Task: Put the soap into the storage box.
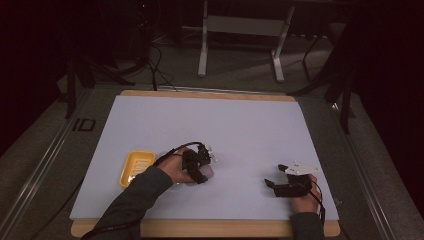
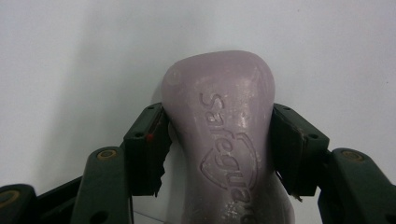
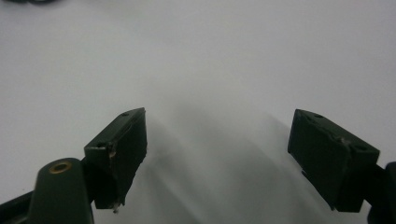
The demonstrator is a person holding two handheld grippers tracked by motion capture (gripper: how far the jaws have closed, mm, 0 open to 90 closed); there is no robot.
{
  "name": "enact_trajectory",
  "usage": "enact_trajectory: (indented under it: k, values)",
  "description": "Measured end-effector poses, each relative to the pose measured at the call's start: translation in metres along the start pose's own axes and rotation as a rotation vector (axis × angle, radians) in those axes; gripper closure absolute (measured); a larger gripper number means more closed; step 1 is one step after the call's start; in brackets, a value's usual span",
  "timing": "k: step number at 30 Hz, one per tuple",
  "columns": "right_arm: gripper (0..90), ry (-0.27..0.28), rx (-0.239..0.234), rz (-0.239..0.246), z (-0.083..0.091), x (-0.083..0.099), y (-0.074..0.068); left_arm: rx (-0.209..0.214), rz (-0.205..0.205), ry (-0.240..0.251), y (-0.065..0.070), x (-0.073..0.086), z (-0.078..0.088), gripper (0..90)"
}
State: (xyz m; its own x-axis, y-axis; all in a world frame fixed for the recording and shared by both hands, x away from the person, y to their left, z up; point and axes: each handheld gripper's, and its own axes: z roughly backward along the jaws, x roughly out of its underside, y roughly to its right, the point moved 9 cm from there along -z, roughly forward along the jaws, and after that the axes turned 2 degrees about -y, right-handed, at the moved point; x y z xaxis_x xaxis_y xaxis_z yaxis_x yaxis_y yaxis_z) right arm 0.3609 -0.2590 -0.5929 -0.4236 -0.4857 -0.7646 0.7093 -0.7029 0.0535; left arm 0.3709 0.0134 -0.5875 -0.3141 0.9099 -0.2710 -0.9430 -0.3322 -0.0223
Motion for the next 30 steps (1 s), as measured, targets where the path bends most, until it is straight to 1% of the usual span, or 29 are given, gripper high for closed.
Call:
enact_trajectory:
  k: [2, 7, 8, 12, 14, 15, 21, 24, 27, 30]
  values:
    - [19.4, -0.001, 0.000, 0.001, 0.0000, 0.0000, -0.0001, 0.015, -0.002, -0.016, 0.0000, 0.0006, -0.0017, 42.0]
    - [19.4, -0.001, -0.001, 0.002, 0.0000, 0.0001, -0.0002, 0.030, -0.008, -0.023, -0.0009, 0.0005, -0.0016, 42.0]
    - [19.4, -0.001, -0.001, 0.002, -0.0001, 0.0001, -0.0002, 0.031, -0.013, -0.028, -0.0012, 0.0005, -0.0015, 42.0]
    - [19.4, -0.002, -0.001, 0.004, -0.0002, 0.0001, -0.0004, 0.035, -0.012, -0.034, -0.0005, 0.0004, -0.0017, 42.0]
    - [19.4, -0.001, -0.001, 0.004, -0.0002, 0.0001, -0.0004, 0.034, -0.015, -0.048, -0.0015, 0.0015, -0.0006, 41.7]
    - [19.4, -0.001, -0.002, 0.004, -0.0002, 0.0001, -0.0004, 0.033, -0.007, -0.057, -0.0012, 0.0026, -0.0004, 41.2]
    - [19.4, -0.003, -0.003, 0.004, -0.0003, 0.0002, -0.0008, 0.037, 0.036, -0.074, -0.0014, 0.0045, -0.0001, 41.5]
    - [19.5, -0.005, -0.003, 0.004, -0.0004, 0.0002, -0.0011, 0.031, 0.035, -0.088, -0.0019, 0.0047, 0.0002, 42.5]
    - [19.5, -0.006, -0.003, 0.006, -0.0004, 0.0003, -0.0010, 0.027, 0.046, -0.104, -0.0033, 0.0040, 0.0014, 49.3]
    - [19.5, -0.005, -0.003, 0.007, -0.0004, 0.0002, -0.0010, 0.024, 0.047, -0.103, -0.0030, 0.0037, 0.0013, 49.4]
